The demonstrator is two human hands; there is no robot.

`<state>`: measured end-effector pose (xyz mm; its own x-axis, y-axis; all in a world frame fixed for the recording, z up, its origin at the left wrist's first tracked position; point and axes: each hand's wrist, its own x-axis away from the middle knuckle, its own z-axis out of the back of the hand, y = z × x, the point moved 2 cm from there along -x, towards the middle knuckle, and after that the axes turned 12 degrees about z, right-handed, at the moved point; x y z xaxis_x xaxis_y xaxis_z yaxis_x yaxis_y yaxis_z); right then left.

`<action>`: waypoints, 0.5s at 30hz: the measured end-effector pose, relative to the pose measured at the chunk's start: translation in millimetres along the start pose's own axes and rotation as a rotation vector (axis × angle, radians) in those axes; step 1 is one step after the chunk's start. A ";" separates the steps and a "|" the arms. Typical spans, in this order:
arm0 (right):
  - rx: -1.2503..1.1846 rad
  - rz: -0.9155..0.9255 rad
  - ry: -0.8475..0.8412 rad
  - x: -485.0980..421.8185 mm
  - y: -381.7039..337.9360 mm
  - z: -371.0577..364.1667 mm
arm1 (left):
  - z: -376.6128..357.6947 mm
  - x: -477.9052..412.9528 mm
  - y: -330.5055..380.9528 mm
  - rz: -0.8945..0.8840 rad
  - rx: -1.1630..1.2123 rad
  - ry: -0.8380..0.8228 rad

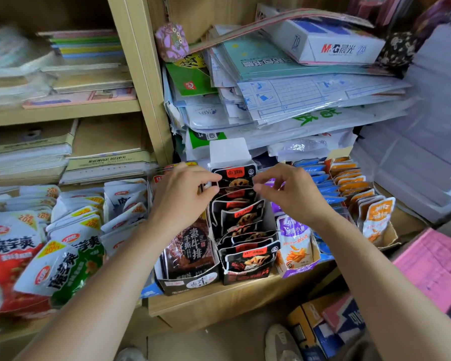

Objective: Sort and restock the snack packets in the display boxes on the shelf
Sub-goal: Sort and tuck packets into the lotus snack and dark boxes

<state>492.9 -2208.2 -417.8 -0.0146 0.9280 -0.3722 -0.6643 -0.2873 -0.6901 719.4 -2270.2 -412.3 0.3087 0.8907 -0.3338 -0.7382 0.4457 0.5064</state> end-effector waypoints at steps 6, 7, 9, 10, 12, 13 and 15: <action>0.102 0.057 -0.058 -11.3 -5.8 -4.2 | -1.0 -13.0 8.7 -0.013 -0.231 -0.104; 0.105 0.064 -0.059 -12.2 -6.6 -3.3 | -2.4 -15.7 8.6 0.001 -0.187 -0.118; 0.093 0.062 -0.040 -12.1 -5.2 -0.1 | -5.6 -20.1 8.0 0.046 -0.062 -0.107; 0.085 0.058 -0.025 -11.5 -3.4 1.9 | -7.4 -21.7 8.0 0.059 -0.009 -0.087; 0.090 0.057 0.002 -9.9 -0.1 4.8 | -10.4 -22.8 11.0 0.062 0.042 -0.064; 0.105 0.063 0.005 -9.6 0.5 4.7 | -12.3 -22.9 12.4 0.061 0.047 -0.072; 0.135 0.080 -0.010 -9.6 1.4 2.3 | -14.9 -22.7 14.2 0.069 0.033 -0.110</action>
<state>490.4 -2216.9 -413.8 -0.0788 0.9060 -0.4159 -0.7550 -0.3267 -0.5686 692.9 -2285.4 -409.4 0.3234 0.9229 -0.2091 -0.7404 0.3844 0.5514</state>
